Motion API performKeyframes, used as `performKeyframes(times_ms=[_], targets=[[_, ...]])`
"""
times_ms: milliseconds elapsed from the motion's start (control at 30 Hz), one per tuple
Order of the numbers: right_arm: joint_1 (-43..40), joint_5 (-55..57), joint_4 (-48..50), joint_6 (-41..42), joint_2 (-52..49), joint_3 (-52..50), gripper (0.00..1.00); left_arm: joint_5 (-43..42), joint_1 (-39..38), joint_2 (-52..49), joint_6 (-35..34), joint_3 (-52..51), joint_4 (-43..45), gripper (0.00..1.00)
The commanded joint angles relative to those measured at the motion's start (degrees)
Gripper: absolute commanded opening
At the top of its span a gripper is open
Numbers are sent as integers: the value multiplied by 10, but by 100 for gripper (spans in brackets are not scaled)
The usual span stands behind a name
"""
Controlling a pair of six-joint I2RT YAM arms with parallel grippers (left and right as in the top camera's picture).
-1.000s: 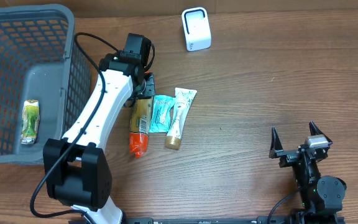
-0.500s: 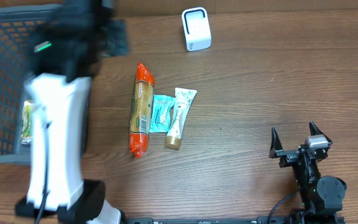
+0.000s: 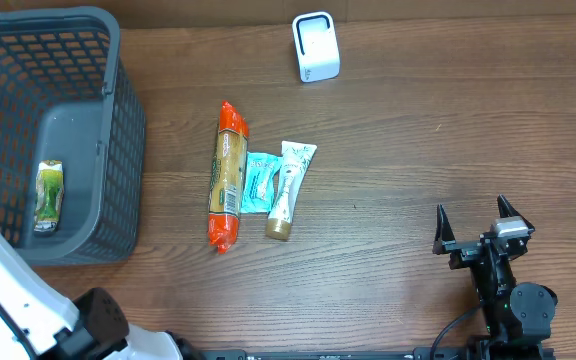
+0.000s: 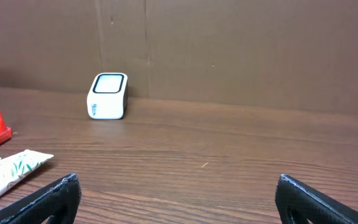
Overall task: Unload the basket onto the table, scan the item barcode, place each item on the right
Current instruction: 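Reach the left gripper into the basket toward the yellow-green snack pack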
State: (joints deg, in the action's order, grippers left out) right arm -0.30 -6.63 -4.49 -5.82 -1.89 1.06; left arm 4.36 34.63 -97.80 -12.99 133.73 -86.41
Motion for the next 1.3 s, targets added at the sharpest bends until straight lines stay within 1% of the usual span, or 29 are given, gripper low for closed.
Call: performKeyframes(times_ms=[0, 133, 167, 267, 367, 433, 500, 567, 700, 767, 833, 900, 967, 1000, 1133, 1267], targets=[[-2, 2, 3, 0, 3, -6, 100, -47, 21, -12, 9, -89, 40, 50], [-2, 2, 3, 0, 3, -6, 100, -59, 19, -22, 41, -213, 124, 54], [-2, 2, 3, 0, 3, -6, 100, -59, 18, -23, 51, -260, 162, 54], [-2, 2, 3, 0, 3, -6, 100, -54, 17, -23, 77, -314, 214, 60], [-2, 2, 3, 0, 3, -6, 100, -51, 17, -23, 105, -360, 263, 69], [-2, 2, 3, 0, 3, -6, 100, -34, 17, -23, 116, -391, 299, 72], [-2, 2, 3, 0, 3, -6, 100, -4, 17, -23, 124, -420, 335, 74], [-2, 2, 3, 0, 3, -6, 100, 16, 17, -23, 133, -445, 363, 73], [-2, 2, 3, 0, 3, -6, 100, 21, 17, -24, 169, -486, 410, 72], [-2, 2, 3, 0, 3, -6, 100, 21, 17, -28, 188, -502, 429, 74], [-2, 2, 3, 0, 3, -6, 100, 20, 17, -35, 209, -514, 438, 78], [-2, 2, 3, 0, 3, -6, 100, 20, 17, -49, 233, -519, 439, 78], [-2, 2, 3, 0, 3, -6, 100, 17, 17, -70, 237, -519, 433, 83], [-2, 2, 3, 0, 3, -6, 100, 17, 17, -78, 237, -519, 430, 83], [-2, 2, 3, 0, 3, -6, 100, 18, 17, -104, 241, -519, 428, 83], [-2, 2, 3, 0, 3, -6, 100, 21, 17, -120, 252, -519, 433, 79]])
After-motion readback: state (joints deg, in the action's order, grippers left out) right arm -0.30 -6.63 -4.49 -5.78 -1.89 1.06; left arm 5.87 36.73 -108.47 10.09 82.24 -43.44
